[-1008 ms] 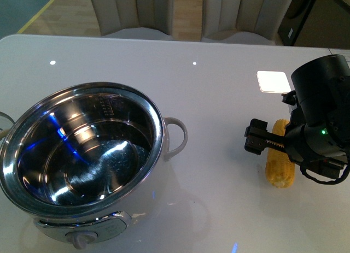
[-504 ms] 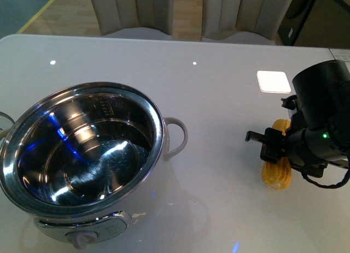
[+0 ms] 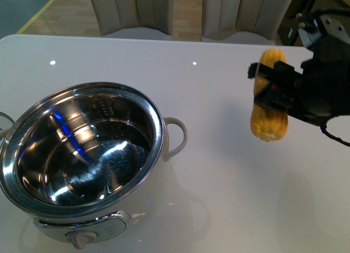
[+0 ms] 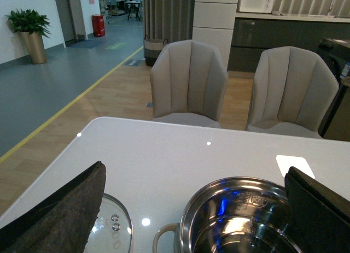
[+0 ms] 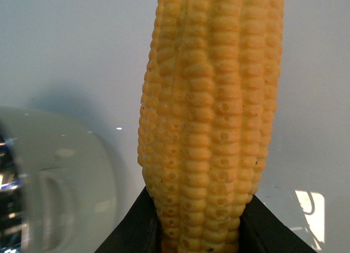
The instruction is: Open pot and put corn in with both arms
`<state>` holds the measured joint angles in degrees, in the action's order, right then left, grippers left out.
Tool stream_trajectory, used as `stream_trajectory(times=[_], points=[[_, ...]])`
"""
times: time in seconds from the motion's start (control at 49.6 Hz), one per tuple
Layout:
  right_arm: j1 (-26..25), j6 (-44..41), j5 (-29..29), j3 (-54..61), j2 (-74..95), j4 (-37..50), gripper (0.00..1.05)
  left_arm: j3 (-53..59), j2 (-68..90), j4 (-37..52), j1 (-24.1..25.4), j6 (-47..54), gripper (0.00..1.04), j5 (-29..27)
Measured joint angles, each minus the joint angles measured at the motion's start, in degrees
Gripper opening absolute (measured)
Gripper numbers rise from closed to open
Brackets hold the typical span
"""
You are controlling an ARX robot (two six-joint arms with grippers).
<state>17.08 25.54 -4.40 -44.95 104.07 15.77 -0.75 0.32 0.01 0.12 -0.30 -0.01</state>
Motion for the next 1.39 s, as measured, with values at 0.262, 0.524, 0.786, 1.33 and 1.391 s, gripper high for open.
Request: stream_trajectory(times=[0.262, 0.524, 0.786, 1.33, 1.391], points=[[7.43, 3.37, -4.02, -2.89, -1.79, -0.02, 0.23, 0.00, 0.02, 0.00, 0.00, 0.00, 0.98, 0.00], [11.08, 7.26, -8.26, -5.05, -1.20, 2.19, 0.23, 0.00, 0.00, 0.00, 0.00, 0.00, 0.98, 0.00], [14.64, 9.22, -11.04, -8.39, 2.32, 3.34, 0.23, 0.00, 0.02, 0.00, 0.00, 0.00, 0.98, 0.00], [18.84, 7.89, -14.08, -12.76, 8.24, 3.45, 0.22, 0.00, 0.02, 0.00, 0.00, 0.00, 0.98, 0.00], [19.61, 7.89, -14.47, -13.33, 8.74, 3.63, 0.22, 0.00, 0.02, 0.00, 0.00, 0.00, 0.98, 0.00]])
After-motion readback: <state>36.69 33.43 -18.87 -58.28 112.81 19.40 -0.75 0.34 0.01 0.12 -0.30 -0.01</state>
